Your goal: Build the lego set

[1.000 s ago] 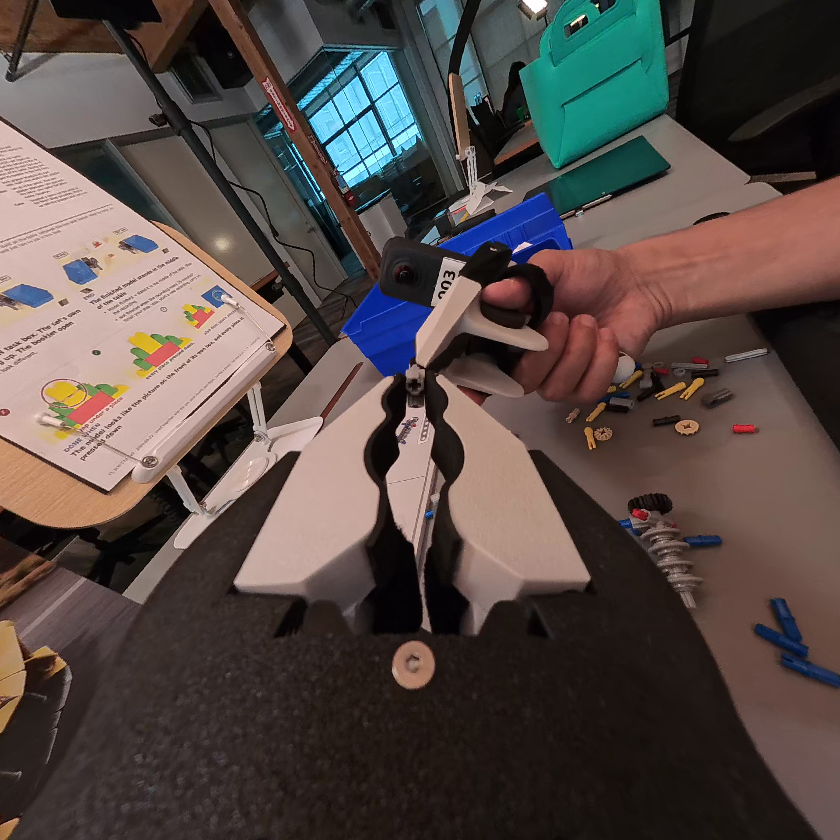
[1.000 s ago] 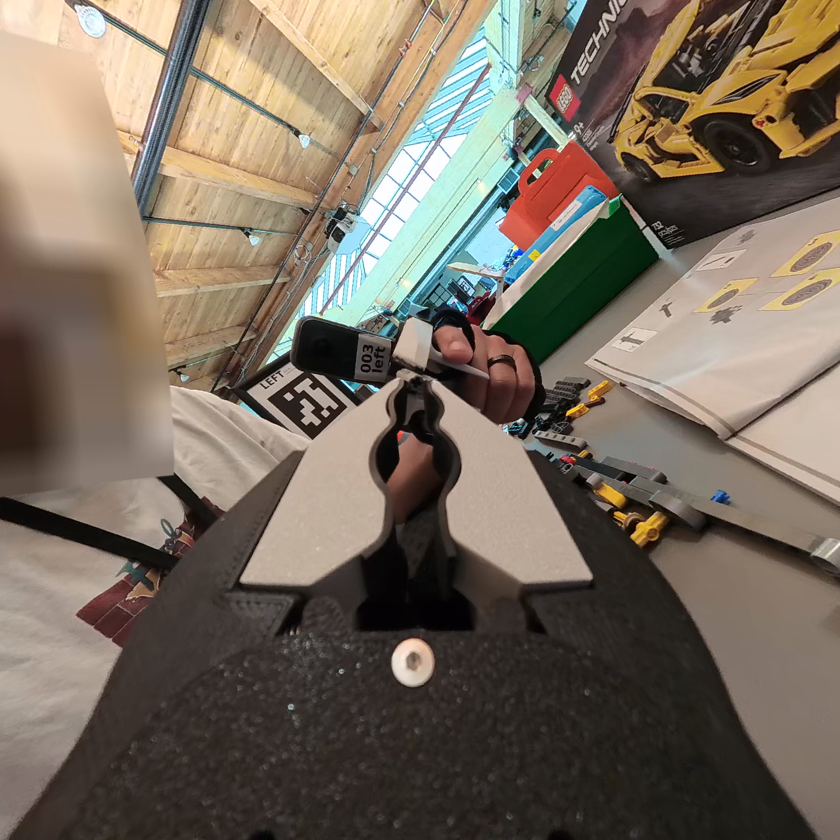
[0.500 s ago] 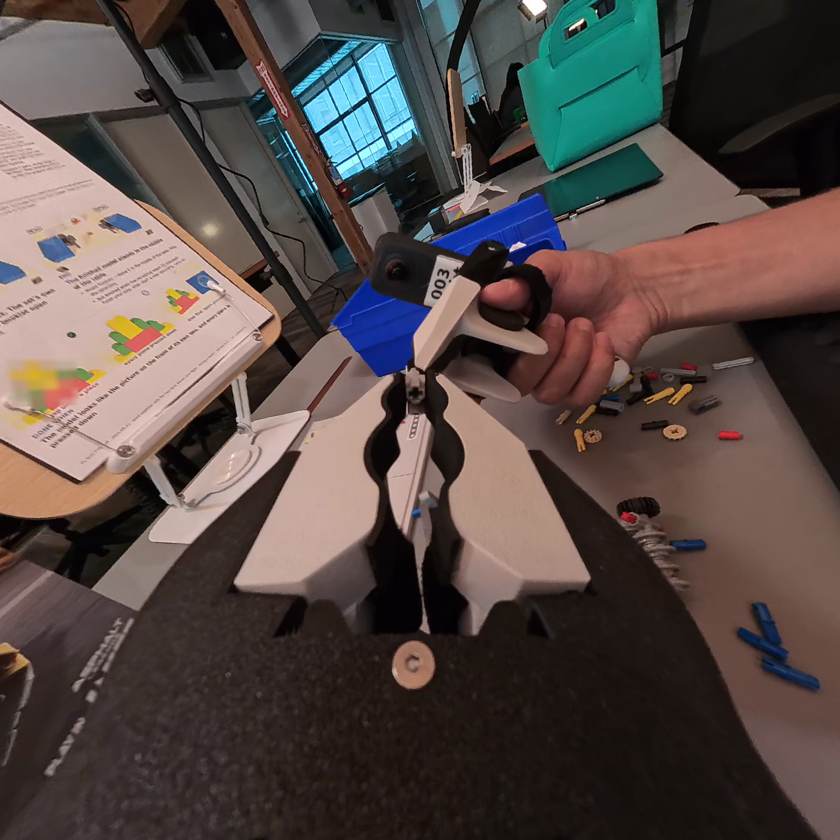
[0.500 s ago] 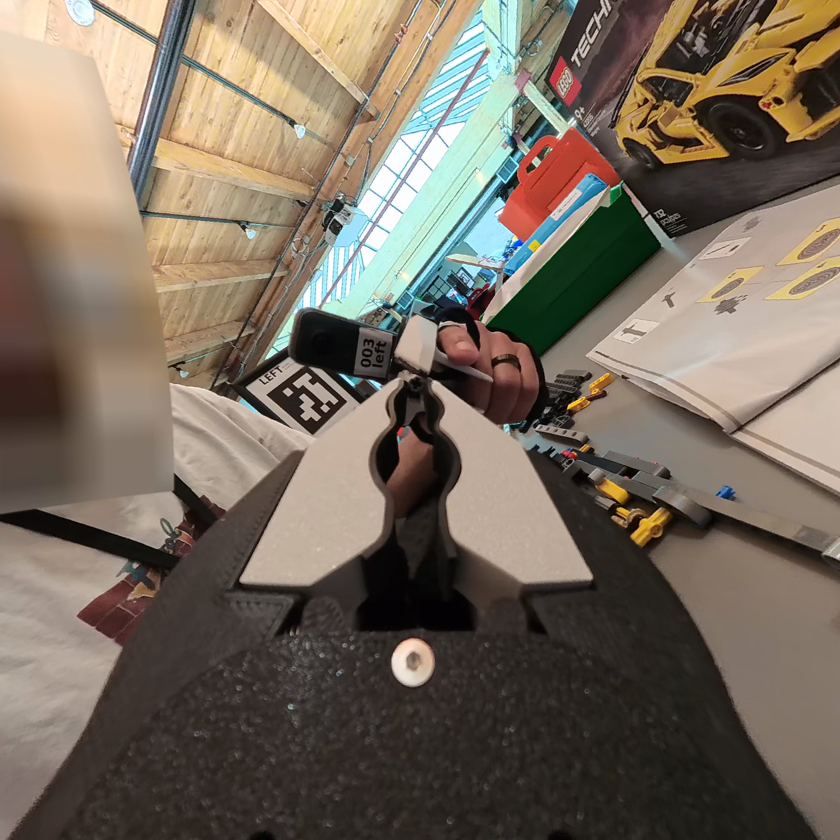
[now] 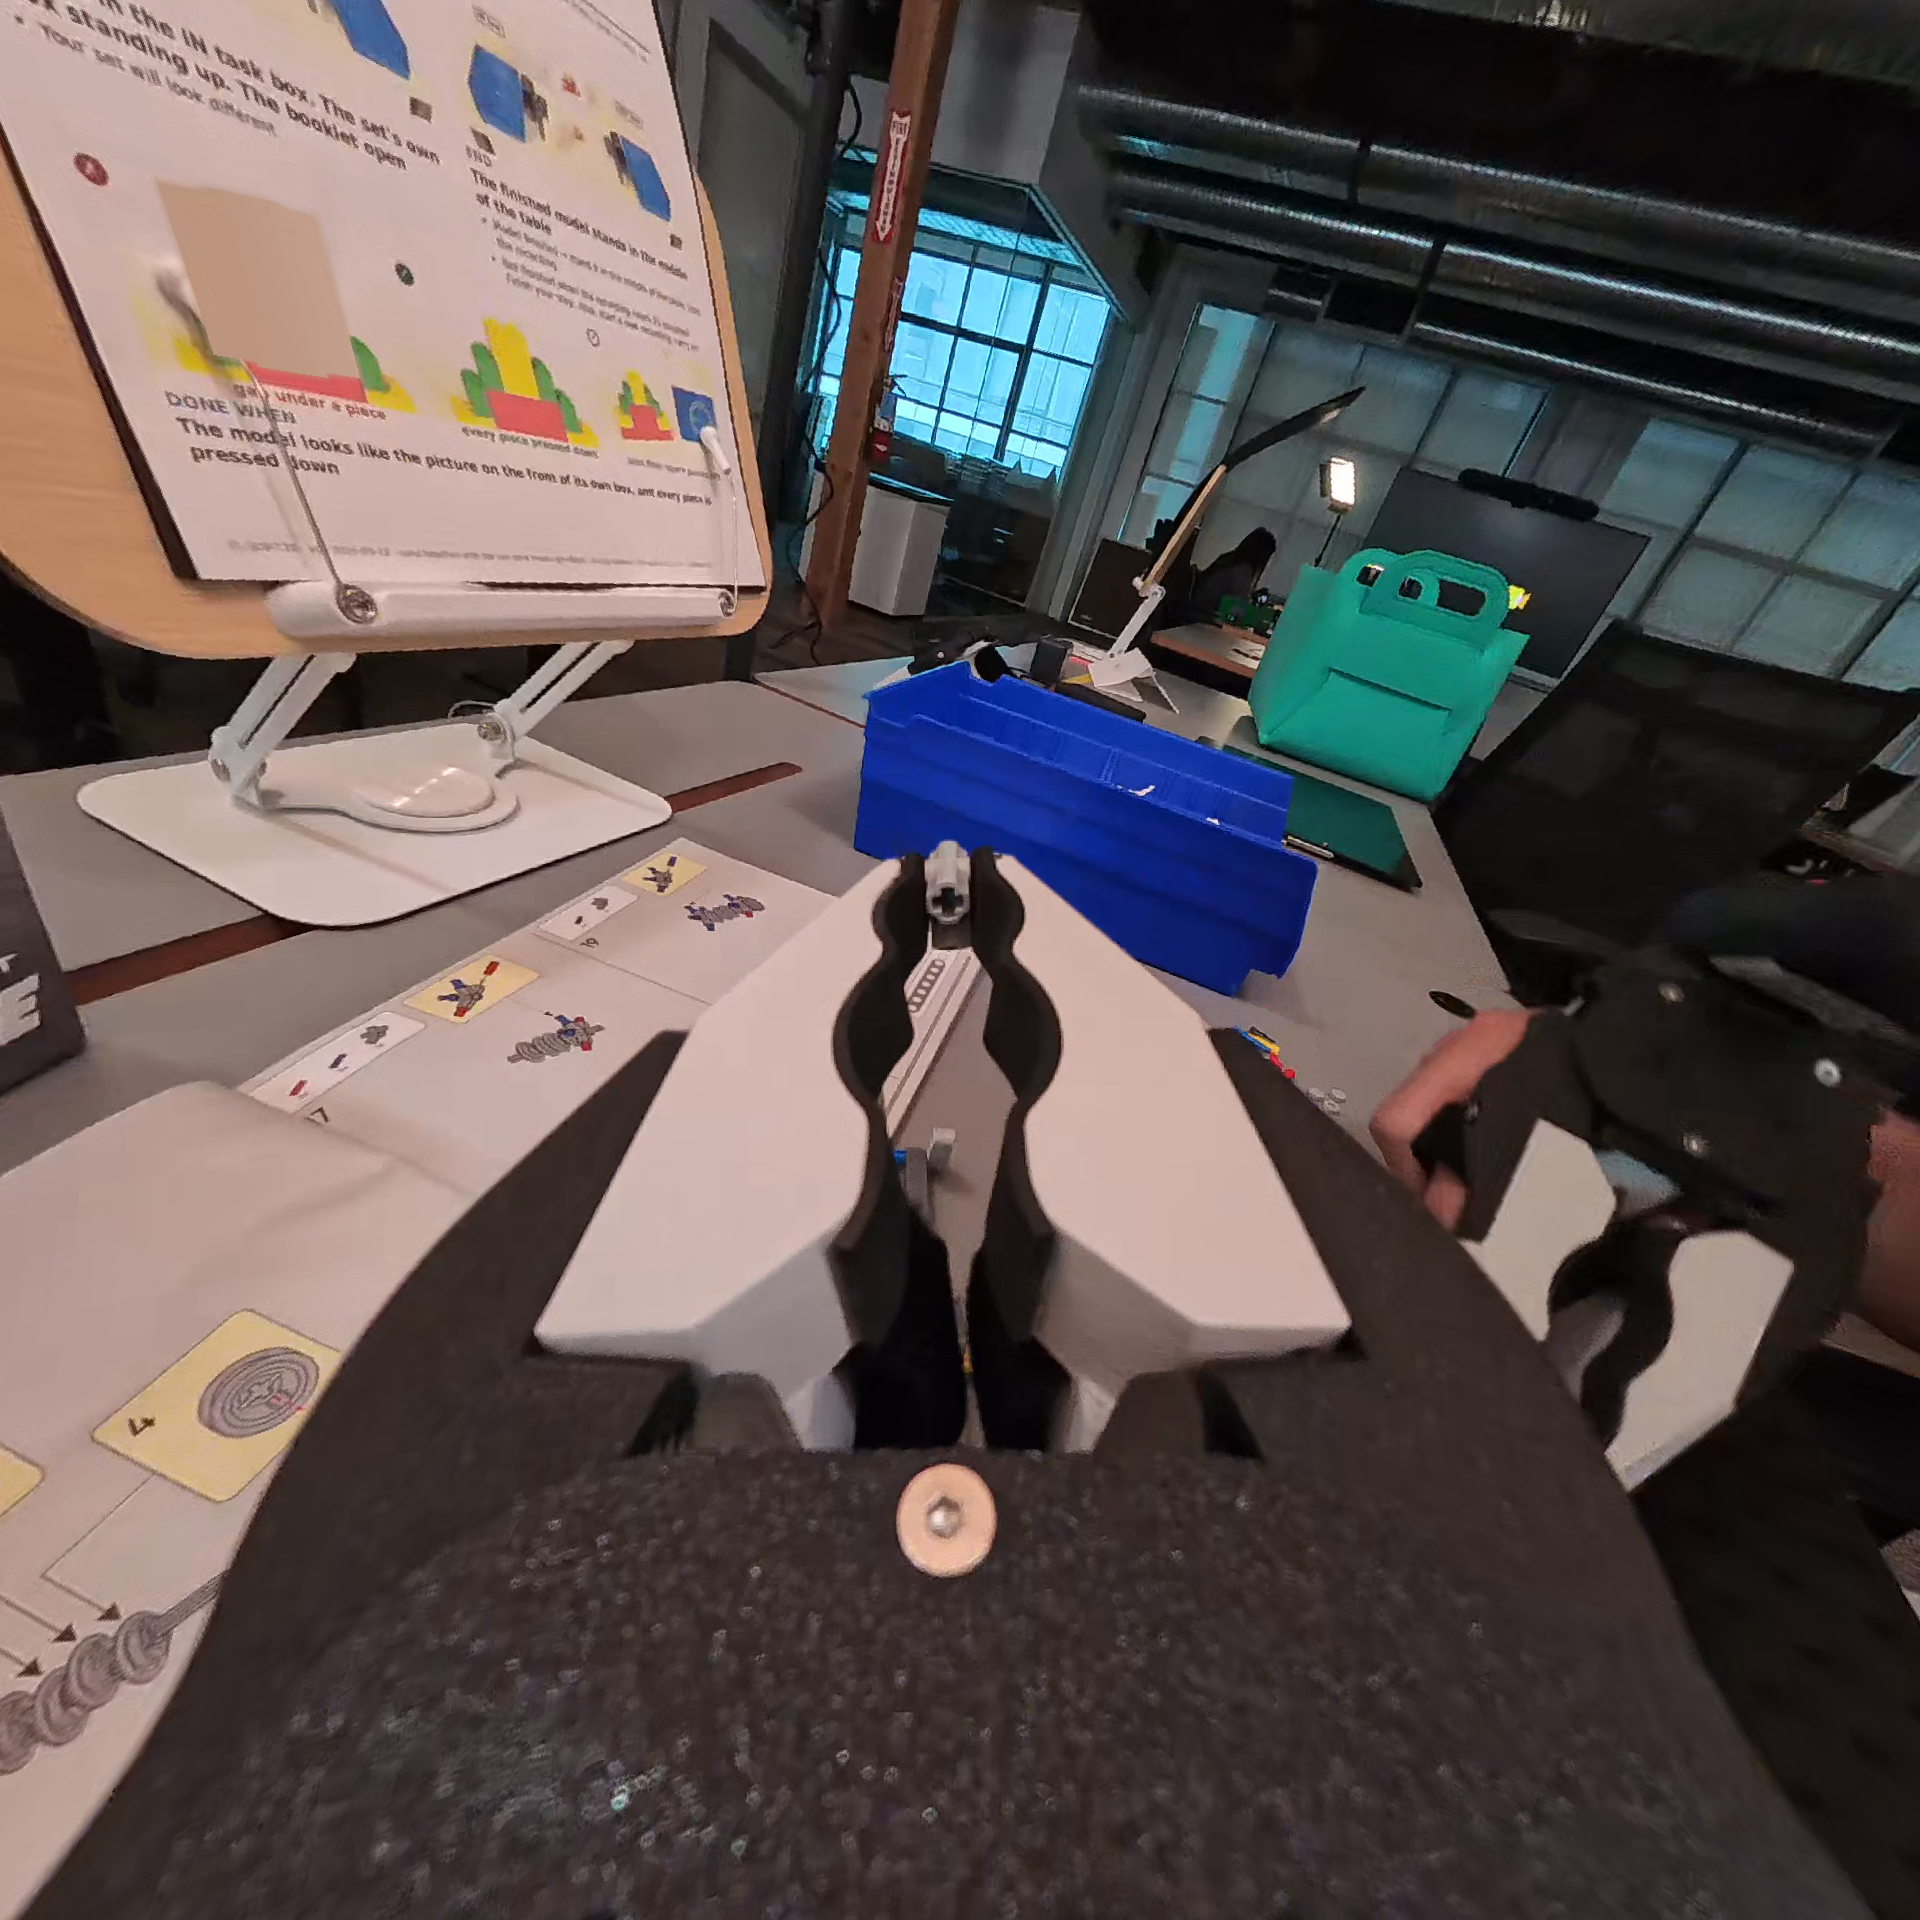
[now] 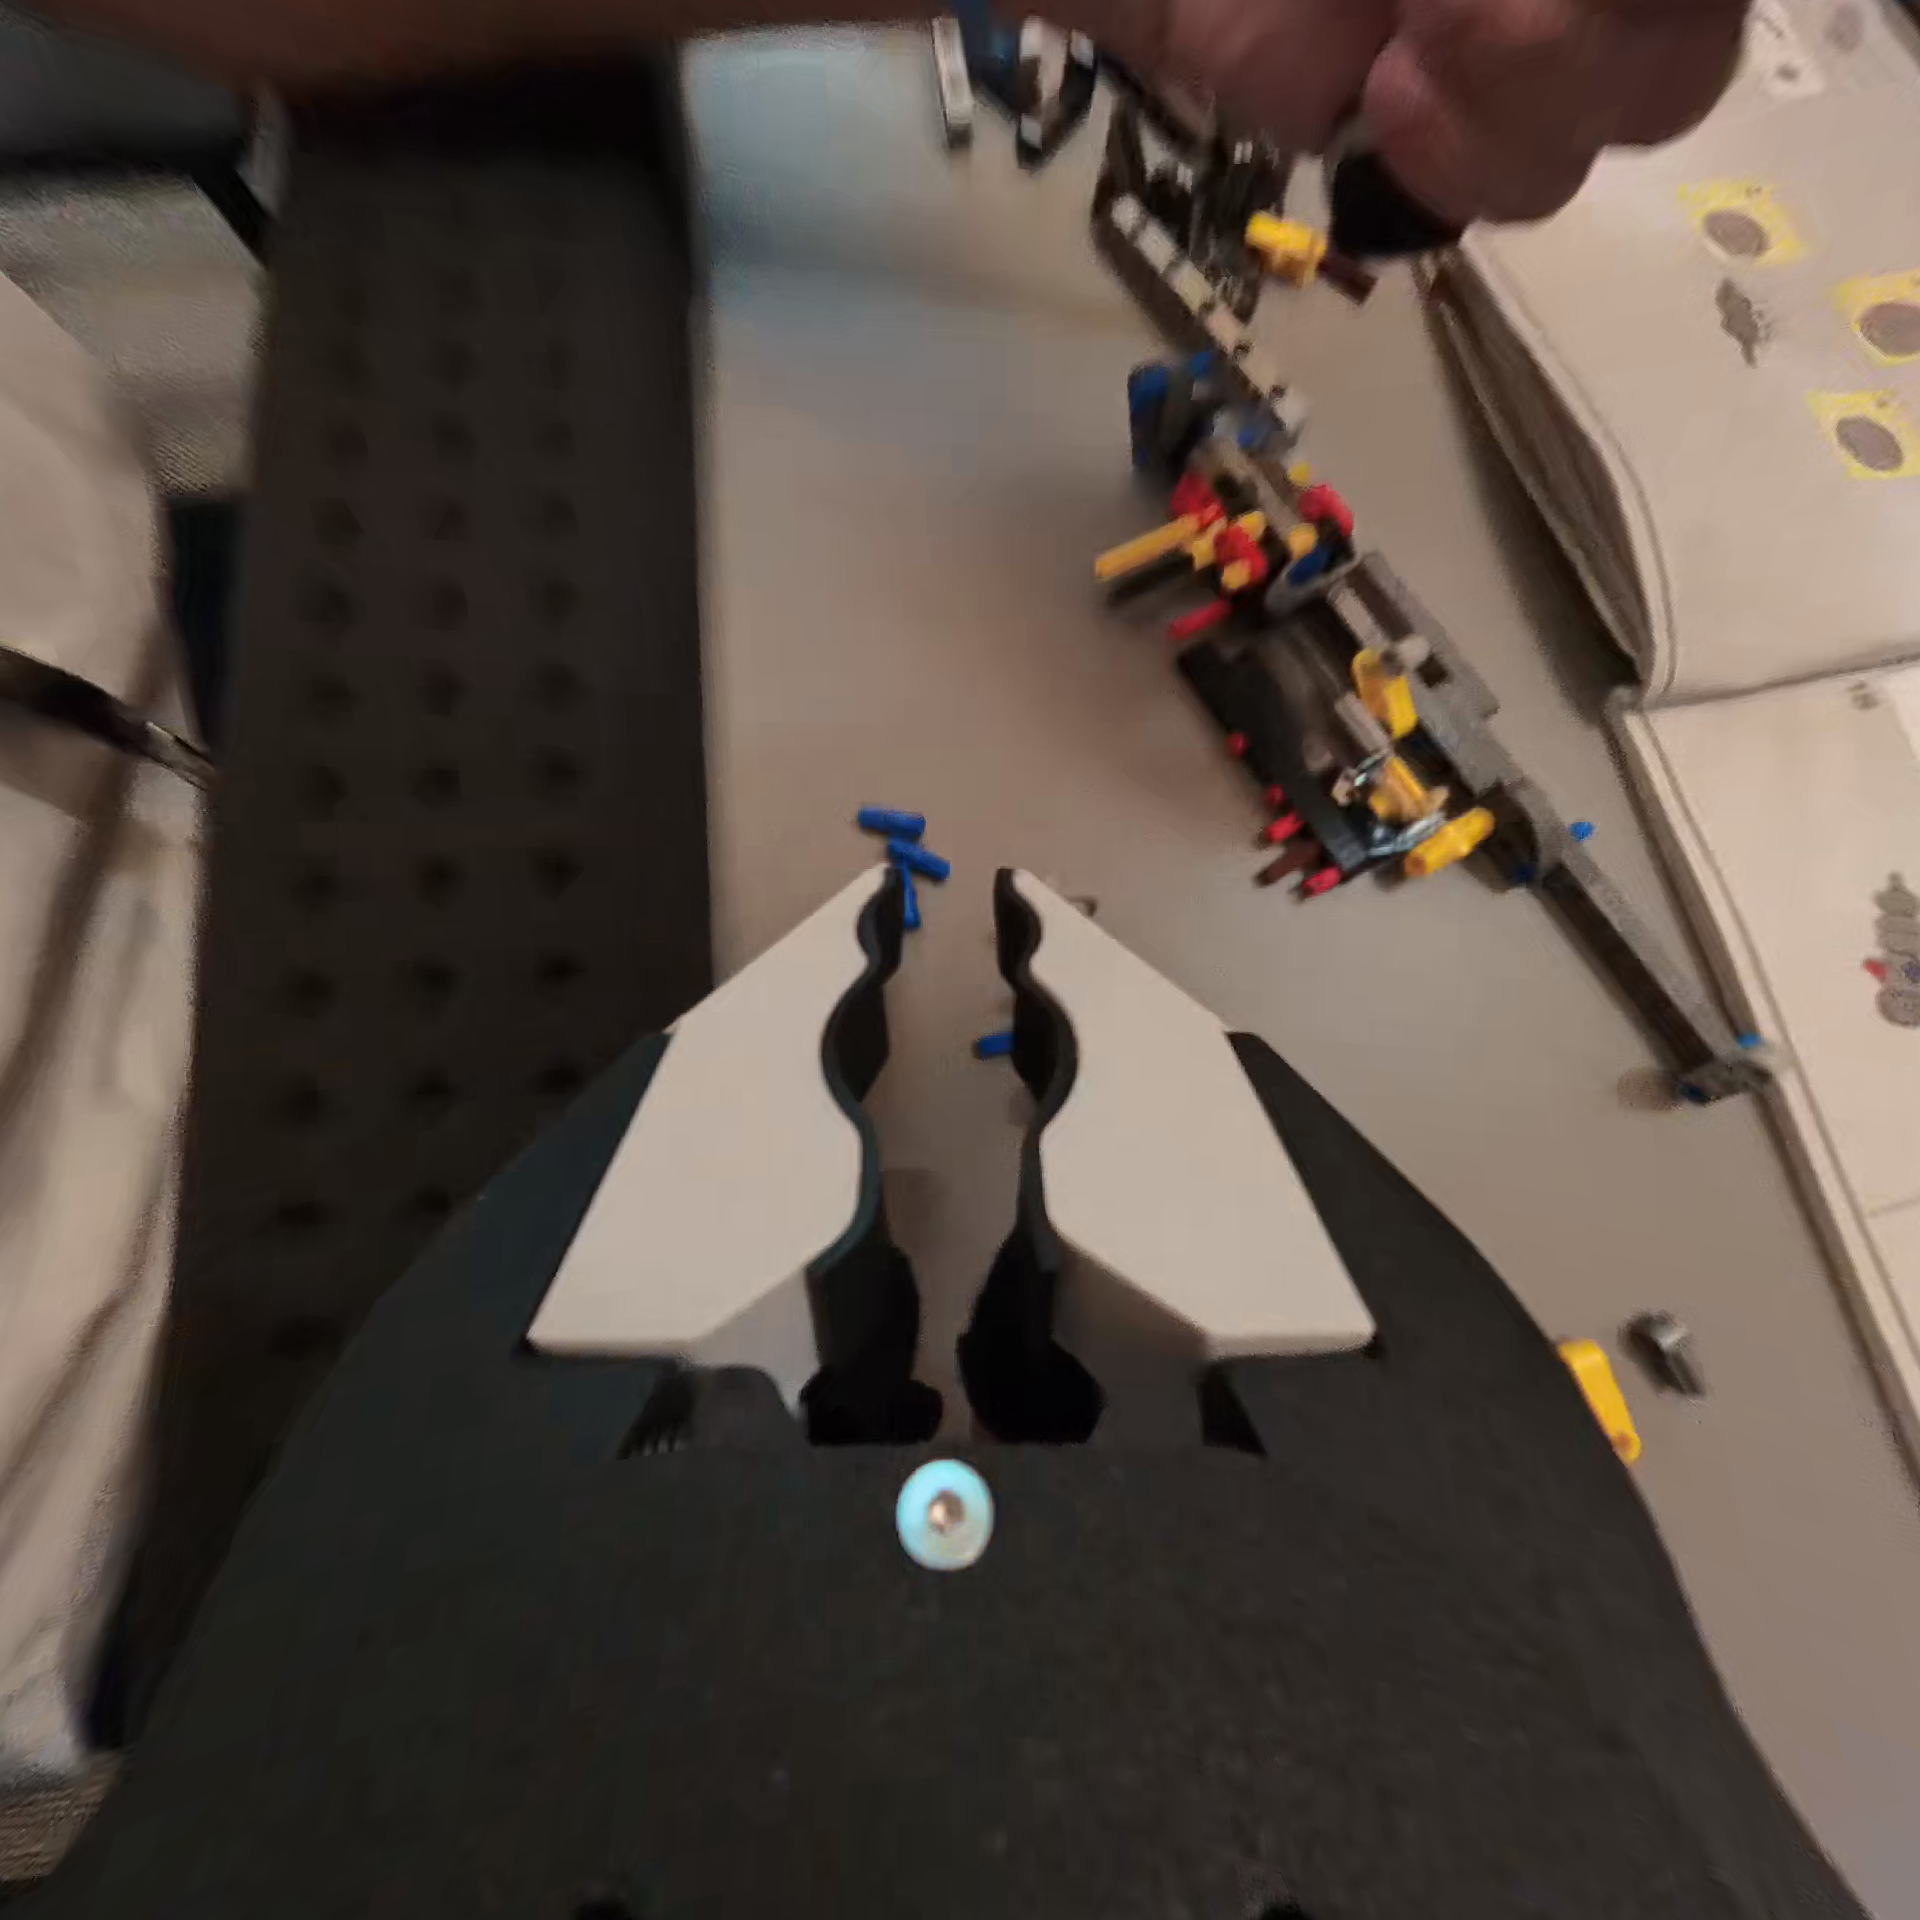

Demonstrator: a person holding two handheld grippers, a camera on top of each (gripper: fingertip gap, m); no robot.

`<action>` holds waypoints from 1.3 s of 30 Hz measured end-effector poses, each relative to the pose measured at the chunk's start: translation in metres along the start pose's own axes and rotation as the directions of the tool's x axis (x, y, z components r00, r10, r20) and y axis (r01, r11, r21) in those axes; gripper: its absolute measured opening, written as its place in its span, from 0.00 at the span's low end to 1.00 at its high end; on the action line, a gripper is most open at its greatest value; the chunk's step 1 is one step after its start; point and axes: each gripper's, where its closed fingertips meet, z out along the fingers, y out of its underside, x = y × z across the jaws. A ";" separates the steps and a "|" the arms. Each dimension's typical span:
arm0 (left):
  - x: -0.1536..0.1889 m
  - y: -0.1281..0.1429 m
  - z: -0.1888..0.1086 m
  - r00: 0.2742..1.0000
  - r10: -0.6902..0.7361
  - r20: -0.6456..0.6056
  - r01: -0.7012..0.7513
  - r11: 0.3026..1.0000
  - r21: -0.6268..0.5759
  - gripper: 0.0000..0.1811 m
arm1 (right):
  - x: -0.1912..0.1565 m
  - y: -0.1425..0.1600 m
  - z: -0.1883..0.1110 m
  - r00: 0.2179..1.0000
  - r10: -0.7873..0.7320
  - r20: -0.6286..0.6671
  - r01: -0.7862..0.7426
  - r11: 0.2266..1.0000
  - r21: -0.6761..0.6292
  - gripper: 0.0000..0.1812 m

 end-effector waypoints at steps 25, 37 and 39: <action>0.078 0.002 -0.014 0.886 -0.039 -0.462 0.030 0.999 -0.026 0.03 | 0.001 -0.016 0.003 1.000 0.009 -0.027 -0.004 0.984 0.179 0.02; 0.101 0.013 -0.009 0.832 -0.068 -0.550 0.048 0.998 -0.052 0.03 | 0.094 -0.091 -0.096 0.832 -0.275 -0.482 0.373 0.920 0.119 0.02; 0.102 0.015 -0.008 0.829 -0.078 -0.554 0.055 0.997 -0.057 0.03 | 0.091 -0.096 -0.094 0.817 -0.303 -0.490 0.407 0.905 0.119 0.02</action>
